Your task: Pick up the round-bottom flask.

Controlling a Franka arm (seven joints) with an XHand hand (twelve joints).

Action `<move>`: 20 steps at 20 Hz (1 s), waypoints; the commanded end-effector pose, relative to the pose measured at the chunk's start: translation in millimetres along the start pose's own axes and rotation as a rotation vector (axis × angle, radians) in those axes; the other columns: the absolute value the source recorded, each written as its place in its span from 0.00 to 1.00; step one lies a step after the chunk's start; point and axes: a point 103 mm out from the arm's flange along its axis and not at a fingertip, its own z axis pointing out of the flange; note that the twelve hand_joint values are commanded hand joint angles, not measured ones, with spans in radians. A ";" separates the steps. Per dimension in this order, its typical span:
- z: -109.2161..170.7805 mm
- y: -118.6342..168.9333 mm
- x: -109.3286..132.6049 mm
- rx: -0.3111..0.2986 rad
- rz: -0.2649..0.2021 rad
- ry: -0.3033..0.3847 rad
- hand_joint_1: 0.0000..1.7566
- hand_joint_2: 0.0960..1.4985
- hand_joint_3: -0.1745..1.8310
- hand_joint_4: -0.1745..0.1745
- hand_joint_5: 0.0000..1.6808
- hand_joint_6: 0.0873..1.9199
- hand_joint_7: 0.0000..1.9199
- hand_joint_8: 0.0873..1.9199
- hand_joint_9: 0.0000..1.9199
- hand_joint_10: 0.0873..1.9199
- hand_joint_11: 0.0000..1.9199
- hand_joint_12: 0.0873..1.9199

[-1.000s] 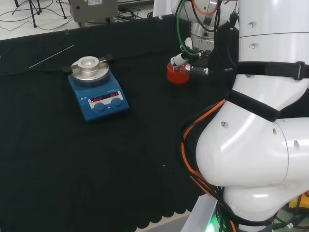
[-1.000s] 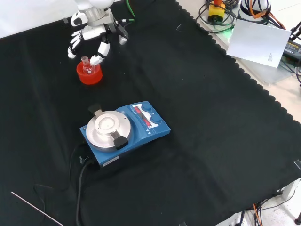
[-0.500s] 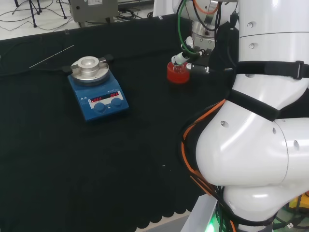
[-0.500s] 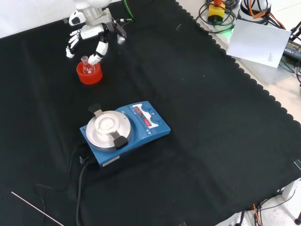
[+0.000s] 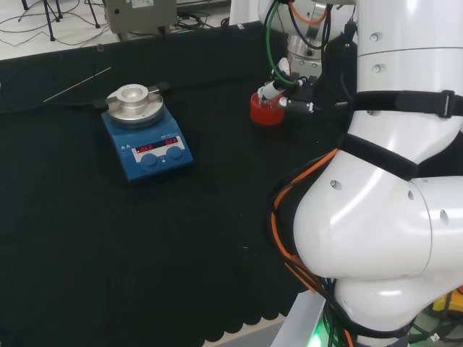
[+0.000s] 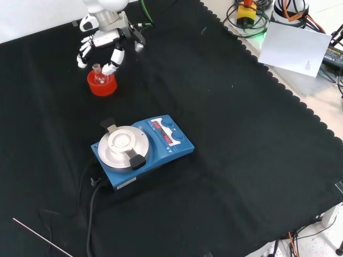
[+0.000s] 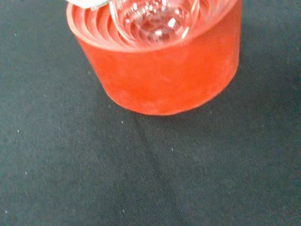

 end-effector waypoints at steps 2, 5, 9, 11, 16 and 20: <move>10.6 -3.6 -0.1 0.006 -0.002 0.000 0.46 0.46 0.36 0.33 0.37 0.00 0.07 0.31 0.17 0.34 0.00 0.67; 9.0 0.7 -6.7 0.000 -0.001 0.010 0.47 0.46 0.36 0.33 0.39 0.00 0.08 0.32 0.17 0.34 0.00 0.68; 11.1 -1.0 -1.8 0.001 -0.008 0.017 0.47 0.46 0.36 0.33 0.41 0.01 0.08 0.32 0.18 0.34 0.00 0.68; 8.7 2.1 -8.4 -0.004 -0.007 0.022 0.48 0.47 0.36 0.33 0.41 0.04 0.09 0.31 0.18 0.34 0.00 0.69; 6.2 3.5 -13.3 -0.059 0.010 0.011 0.49 0.47 0.37 0.34 0.37 0.22 0.11 0.31 0.20 0.33 0.01 0.69; 6.7 2.6 -12.8 -0.092 0.025 0.029 0.50 0.49 0.37 0.35 0.37 0.31 0.13 0.32 0.21 0.33 0.02 0.69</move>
